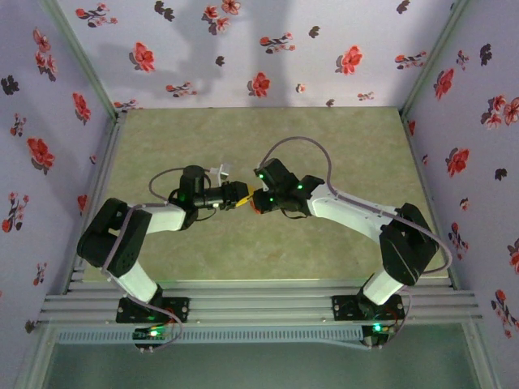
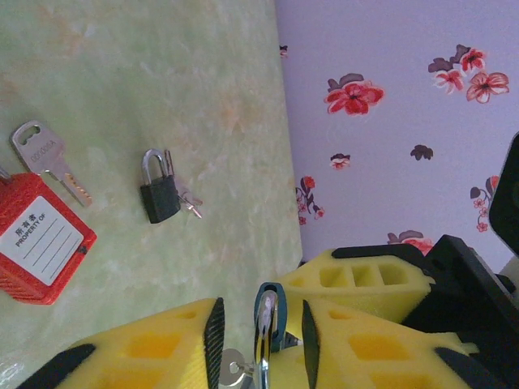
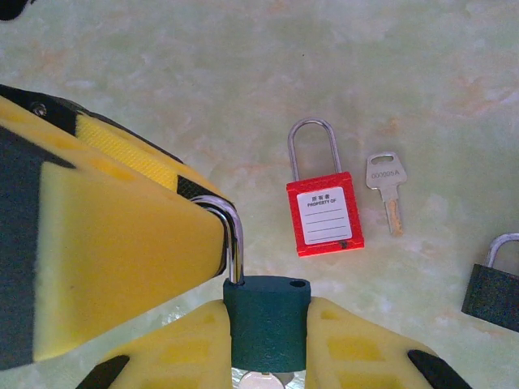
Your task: Lock with the key
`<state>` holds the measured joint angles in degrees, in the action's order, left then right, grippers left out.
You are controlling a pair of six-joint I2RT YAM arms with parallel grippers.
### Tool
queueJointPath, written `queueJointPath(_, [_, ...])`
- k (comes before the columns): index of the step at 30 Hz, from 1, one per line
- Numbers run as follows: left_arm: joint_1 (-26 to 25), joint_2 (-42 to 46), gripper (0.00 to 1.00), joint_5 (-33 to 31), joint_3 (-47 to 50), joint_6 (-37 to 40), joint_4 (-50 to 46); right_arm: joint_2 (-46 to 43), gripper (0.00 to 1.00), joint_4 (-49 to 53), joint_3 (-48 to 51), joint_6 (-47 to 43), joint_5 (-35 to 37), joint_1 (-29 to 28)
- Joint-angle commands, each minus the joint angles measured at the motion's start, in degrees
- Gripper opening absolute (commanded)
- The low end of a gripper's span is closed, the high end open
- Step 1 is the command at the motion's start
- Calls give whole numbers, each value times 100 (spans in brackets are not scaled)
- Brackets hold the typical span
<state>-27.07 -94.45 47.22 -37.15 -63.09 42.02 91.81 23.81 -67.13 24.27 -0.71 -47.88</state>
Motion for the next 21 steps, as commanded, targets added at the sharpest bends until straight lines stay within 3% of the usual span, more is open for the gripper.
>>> queueJointPath(1, [-35,-31,32,162,-157,47,175,-48,8,-124,-182,79,-112,38])
queueJointPath(21, [-5,-21,23,165,-148,49,175,-8,8,-149,-65,88,-295,37])
